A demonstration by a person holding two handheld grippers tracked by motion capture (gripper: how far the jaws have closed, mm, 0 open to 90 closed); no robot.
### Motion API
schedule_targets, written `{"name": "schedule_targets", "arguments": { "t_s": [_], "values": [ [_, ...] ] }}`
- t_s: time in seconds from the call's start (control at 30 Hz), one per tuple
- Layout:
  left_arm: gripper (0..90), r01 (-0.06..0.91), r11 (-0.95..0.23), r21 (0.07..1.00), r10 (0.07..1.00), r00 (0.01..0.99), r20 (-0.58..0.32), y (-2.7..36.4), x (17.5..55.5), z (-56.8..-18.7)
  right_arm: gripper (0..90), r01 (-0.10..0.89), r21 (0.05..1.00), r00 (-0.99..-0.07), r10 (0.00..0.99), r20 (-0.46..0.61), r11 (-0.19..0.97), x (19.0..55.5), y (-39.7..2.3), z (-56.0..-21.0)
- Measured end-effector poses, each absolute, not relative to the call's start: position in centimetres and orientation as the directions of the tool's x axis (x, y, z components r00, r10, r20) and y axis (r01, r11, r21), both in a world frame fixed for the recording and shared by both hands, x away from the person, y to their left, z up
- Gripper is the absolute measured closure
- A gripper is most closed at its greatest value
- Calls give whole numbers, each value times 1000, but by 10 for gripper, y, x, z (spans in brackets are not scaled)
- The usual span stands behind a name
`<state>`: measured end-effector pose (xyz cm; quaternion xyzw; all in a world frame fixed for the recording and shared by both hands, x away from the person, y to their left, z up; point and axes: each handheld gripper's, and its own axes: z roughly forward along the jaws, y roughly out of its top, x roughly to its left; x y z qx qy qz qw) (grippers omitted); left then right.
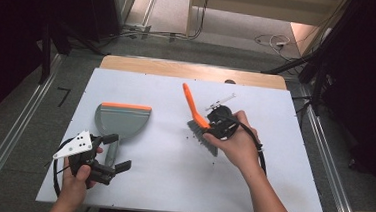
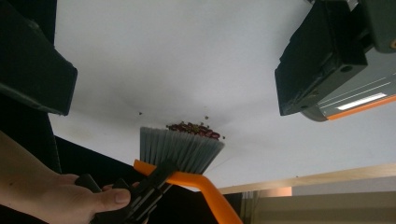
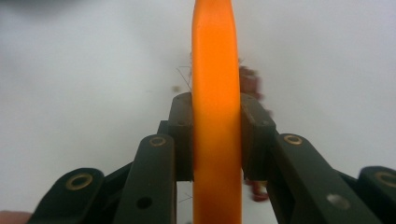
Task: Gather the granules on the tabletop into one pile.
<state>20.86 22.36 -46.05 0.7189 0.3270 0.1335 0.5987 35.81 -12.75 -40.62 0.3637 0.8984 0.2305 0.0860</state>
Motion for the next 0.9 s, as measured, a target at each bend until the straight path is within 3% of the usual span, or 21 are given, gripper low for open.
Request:
{"name": "schedule_targets", "arguments": {
  "t_s": [0.2,0.53,0.7,0.9],
  "values": [
    [1,307,-68,949,629,752,-199,224,208,-460,686,620,437,-748,659,79,652,357,-104,-422],
    [1,311,-69,948,632,749,-199,225,209,-461,686,678,435,-682,728,71,593,374,-135,-423],
    [1,310,-68,948,631,750,-200,224,208,-461,686,635,470,-725,682,91,612,367,-149,-411],
    [1,313,-74,947,631,750,-199,223,209,-461,686,559,448,-810,574,118,697,347,-157,-418]
  ]
}}
